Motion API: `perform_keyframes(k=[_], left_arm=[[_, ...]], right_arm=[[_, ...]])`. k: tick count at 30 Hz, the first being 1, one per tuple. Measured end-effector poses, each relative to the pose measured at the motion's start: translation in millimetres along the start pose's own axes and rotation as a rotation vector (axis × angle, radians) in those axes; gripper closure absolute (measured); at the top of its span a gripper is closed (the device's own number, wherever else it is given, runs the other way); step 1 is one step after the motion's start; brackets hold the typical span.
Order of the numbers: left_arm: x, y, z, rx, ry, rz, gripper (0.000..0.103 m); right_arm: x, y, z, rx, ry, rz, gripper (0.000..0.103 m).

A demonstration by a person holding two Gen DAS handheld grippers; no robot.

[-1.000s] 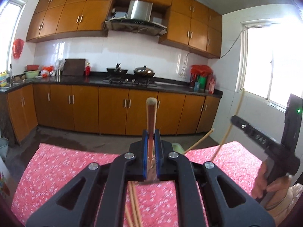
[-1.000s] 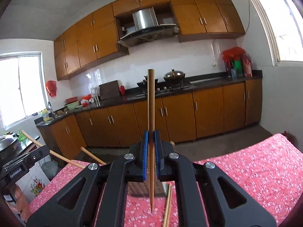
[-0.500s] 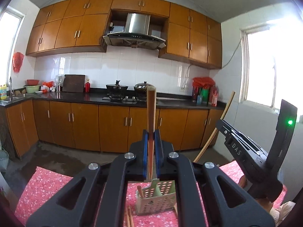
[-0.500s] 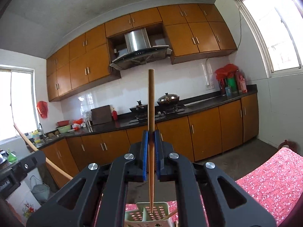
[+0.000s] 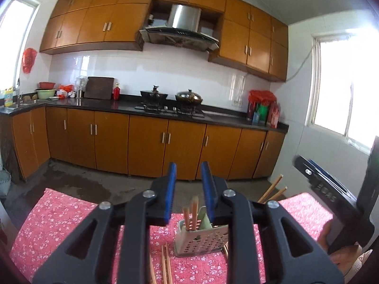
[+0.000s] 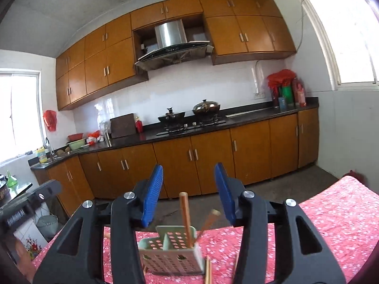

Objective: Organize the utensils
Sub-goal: 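Open both tools to drop the chopsticks into the holder, then lower the right tool onto a chopstick and grasp it while the left grasps another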

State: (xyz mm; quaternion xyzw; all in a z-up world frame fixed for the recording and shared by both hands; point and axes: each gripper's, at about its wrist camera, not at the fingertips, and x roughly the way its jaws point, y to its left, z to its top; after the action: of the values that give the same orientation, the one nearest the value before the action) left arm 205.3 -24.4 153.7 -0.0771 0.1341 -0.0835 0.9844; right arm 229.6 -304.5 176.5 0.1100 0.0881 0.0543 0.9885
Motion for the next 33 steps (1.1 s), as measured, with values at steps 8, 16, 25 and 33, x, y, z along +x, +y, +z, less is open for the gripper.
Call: perform_keyframes(k=[8,16,25,33], left_arm=[[-37.5,54.7,-46.1,-0.006,0.073,0.179,0.068],[-5.4,90.8,-157.1,-0.007,0.374,0.224,0.068],[21.7,80.8,-222.5,-0.078,0.56,0.092,0.08],[32.2,55.3,-239.1,-0.025,0.624,0.05,0.087]], right_arm=[[0.0,-53.6,-77.8,-0.001,0.321,-0.14,0.057],[26.6,-60.5,-208.8,0.045,0.724,-0.089,0.069],[29.9,-55.1,-217.6,-0.078,0.714,-0.201,0.095],[25.7,-62.0,-217.2,-0.092,0.704,-0.217,0.095]])
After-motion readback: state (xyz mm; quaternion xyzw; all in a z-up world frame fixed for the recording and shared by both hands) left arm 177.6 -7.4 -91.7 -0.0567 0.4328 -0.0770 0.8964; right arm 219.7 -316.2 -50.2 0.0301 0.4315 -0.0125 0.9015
